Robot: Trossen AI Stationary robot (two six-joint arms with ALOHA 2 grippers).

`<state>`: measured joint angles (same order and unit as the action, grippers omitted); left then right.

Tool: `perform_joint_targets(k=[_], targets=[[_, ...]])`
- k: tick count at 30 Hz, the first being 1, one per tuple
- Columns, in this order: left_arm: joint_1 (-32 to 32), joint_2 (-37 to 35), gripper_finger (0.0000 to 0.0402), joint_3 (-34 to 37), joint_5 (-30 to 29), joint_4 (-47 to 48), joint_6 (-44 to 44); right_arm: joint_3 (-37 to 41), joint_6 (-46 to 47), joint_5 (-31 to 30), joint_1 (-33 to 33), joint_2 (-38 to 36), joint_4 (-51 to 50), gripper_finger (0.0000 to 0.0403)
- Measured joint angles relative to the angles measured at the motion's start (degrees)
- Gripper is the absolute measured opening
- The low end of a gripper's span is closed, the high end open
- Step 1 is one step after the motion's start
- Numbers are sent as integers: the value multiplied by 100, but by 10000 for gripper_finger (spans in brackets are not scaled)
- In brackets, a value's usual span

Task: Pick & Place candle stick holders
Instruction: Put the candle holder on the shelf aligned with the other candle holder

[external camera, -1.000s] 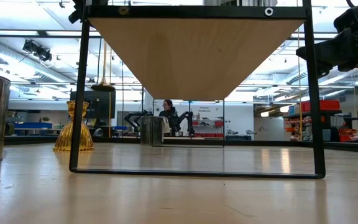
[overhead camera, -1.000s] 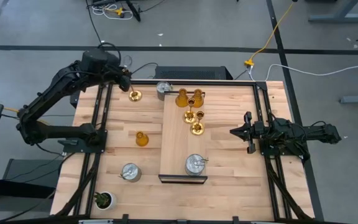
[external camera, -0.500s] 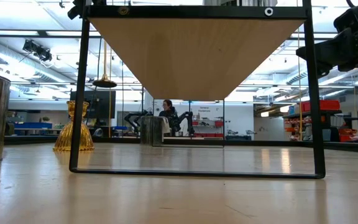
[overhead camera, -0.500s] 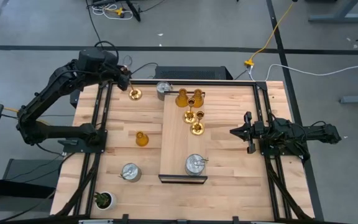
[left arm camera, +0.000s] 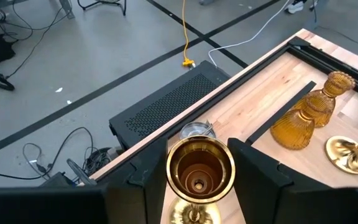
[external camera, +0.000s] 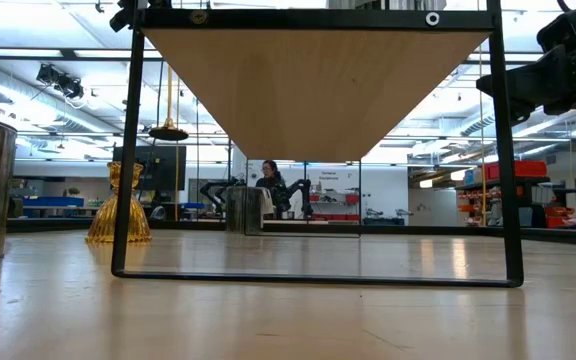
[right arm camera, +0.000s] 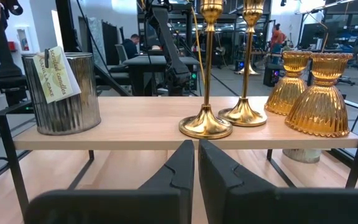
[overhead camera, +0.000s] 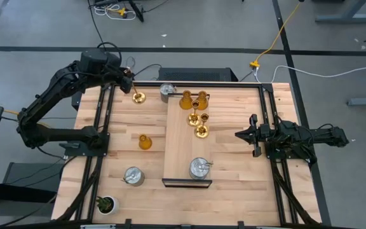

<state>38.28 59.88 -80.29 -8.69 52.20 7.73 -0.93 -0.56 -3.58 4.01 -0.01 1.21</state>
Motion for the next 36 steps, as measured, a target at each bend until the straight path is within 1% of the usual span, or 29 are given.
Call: perform_joint_targets(k=[7, 14, 19, 25, 32, 36], targets=[[0, 2, 169, 0, 0, -3, 0, 0, 0, -2, 0, 0, 0, 27], [0, 2, 157, 0, 0, -4, 0, 0, 0, 0, 0, 0, 0, 27], [0, 2, 168, 0, 0, -6, 0, 0, -2, 0, 0, 0, 0, 27], [0, 2, 156, 0, 0, -6, 0, 0, 0, -2, 0, 0, 0, 27], [0, 2, 166, 0, 85, -5, 0, 0, 0, -1, 2, 0, 0, 27], [0, 4, 156, 0, 114, -6, 13, 0, -1, -1, 1, 0, 0, 27]])
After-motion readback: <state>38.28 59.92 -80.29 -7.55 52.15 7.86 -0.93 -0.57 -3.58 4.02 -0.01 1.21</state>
